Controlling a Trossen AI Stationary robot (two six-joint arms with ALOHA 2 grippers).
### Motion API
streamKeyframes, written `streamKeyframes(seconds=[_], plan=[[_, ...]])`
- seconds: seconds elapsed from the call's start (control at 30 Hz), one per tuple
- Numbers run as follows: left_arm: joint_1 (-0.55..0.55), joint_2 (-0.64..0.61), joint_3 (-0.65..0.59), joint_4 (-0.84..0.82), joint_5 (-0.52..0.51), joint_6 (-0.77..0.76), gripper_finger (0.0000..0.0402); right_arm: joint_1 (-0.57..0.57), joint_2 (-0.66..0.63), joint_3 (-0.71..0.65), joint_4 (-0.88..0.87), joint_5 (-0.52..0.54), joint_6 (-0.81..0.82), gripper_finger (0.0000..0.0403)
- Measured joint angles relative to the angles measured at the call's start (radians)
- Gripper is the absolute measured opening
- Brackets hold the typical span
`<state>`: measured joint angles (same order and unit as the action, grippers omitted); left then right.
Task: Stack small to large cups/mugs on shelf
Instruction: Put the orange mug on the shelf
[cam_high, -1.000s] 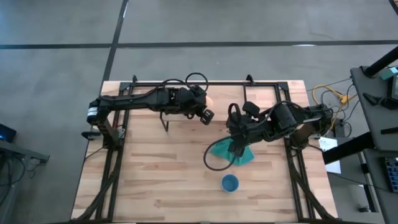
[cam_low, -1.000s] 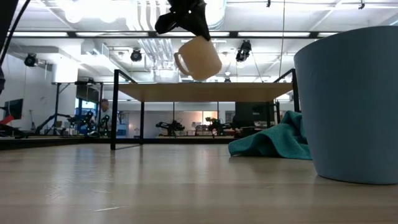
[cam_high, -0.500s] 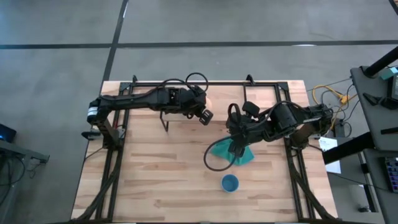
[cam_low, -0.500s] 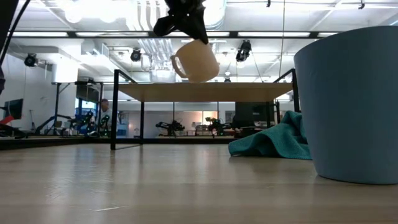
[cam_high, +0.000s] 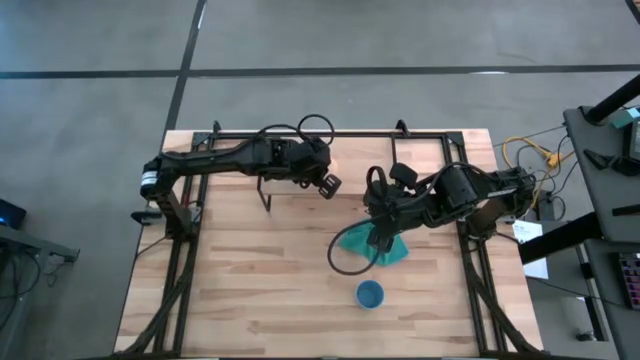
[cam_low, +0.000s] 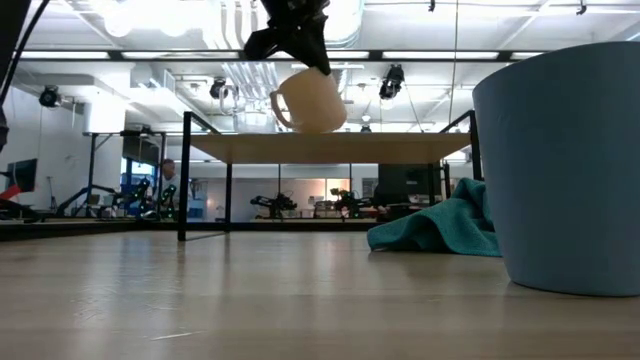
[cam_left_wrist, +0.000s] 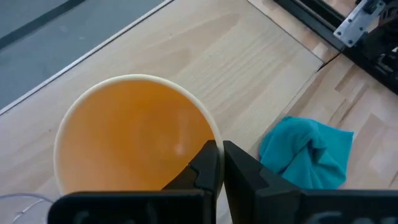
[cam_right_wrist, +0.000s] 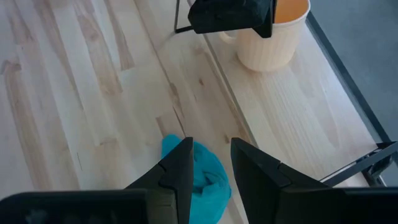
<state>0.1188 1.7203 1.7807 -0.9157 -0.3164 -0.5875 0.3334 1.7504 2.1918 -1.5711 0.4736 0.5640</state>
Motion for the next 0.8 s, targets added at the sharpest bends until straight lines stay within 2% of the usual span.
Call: streamKeyframes(seconds=[0.27,0.57,0.8], plan=[[0.035,0.000,-0.006,0.017,0.120,0.037,0.0000,0.000,0.000,0.000,0.000,0.000,0.000,0.0102],[0.048,0.000,-0.007,0.017,0.122,0.053,0.0002,0.000,0.000,0.000,0.000,0.000,0.001,0.0102],[0.059,0.000,-0.008,0.018,0.125,0.054,0.0044,0.000,0.000,0.000,0.000,0.000,0.001,0.0102]])
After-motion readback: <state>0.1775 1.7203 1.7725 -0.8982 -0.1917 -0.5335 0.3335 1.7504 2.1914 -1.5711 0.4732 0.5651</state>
